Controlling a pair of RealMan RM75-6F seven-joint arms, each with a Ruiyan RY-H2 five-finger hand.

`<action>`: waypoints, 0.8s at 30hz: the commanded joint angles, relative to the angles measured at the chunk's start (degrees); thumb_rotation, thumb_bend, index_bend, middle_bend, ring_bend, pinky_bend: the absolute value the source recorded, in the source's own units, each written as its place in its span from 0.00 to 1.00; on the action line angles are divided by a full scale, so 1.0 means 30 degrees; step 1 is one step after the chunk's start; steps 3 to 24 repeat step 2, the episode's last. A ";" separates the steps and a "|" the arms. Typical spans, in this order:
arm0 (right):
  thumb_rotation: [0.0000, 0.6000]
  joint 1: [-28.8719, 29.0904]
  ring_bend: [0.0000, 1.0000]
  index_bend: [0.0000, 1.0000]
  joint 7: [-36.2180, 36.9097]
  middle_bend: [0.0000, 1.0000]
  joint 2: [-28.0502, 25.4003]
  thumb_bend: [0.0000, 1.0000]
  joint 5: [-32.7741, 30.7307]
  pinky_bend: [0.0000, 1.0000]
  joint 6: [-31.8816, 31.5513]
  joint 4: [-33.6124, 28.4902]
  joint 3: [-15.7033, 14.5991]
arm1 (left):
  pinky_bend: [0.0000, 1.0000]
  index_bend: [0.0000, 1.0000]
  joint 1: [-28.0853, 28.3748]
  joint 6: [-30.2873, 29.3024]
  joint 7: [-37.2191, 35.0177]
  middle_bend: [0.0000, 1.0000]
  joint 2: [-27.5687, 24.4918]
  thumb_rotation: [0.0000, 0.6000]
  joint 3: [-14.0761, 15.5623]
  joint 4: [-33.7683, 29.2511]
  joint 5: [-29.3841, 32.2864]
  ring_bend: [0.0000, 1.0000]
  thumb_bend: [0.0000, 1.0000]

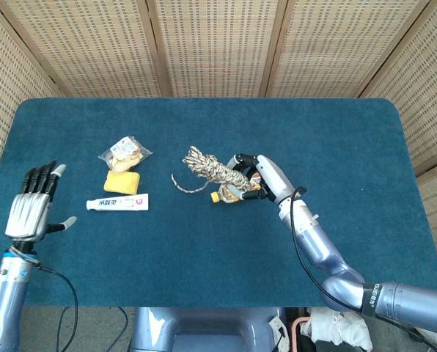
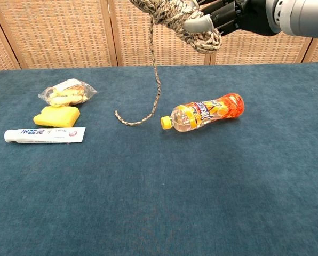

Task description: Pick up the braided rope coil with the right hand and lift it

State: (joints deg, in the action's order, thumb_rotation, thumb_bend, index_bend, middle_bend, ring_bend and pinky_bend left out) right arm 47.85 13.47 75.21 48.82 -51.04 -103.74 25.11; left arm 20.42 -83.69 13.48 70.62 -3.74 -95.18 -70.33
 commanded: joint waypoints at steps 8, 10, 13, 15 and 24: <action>1.00 -0.0097 0.43 0.67 -0.0112 0.65 0.0004 0.75 0.0046 0.52 -0.0262 -0.0332 -0.0022 | 0.00 0.00 -0.1077 -0.0876 0.1116 0.00 -0.0868 1.00 0.0496 -0.1037 0.0209 0.00 0.00; 1.00 -0.0097 0.43 0.67 -0.0112 0.65 0.0004 0.75 0.0046 0.52 -0.0262 -0.0332 -0.0022 | 0.00 0.00 -0.1077 -0.0876 0.1116 0.00 -0.0868 1.00 0.0496 -0.1037 0.0209 0.00 0.00; 1.00 -0.0097 0.43 0.67 -0.0112 0.65 0.0004 0.75 0.0046 0.52 -0.0262 -0.0332 -0.0022 | 0.00 0.00 -0.1077 -0.0876 0.1116 0.00 -0.0868 1.00 0.0496 -0.1037 0.0209 0.00 0.00; 1.00 -0.0097 0.43 0.67 -0.0112 0.65 0.0004 0.75 0.0046 0.52 -0.0262 -0.0332 -0.0022 | 0.00 0.00 -0.1077 -0.0876 0.1116 0.00 -0.0868 1.00 0.0496 -0.1037 0.0209 0.00 0.00; 1.00 -0.0097 0.43 0.67 -0.0112 0.65 0.0004 0.75 0.0046 0.52 -0.0262 -0.0332 -0.0022 | 0.00 0.00 -0.1077 -0.0876 0.1116 0.00 -0.0868 1.00 0.0496 -0.1037 0.0209 0.00 0.00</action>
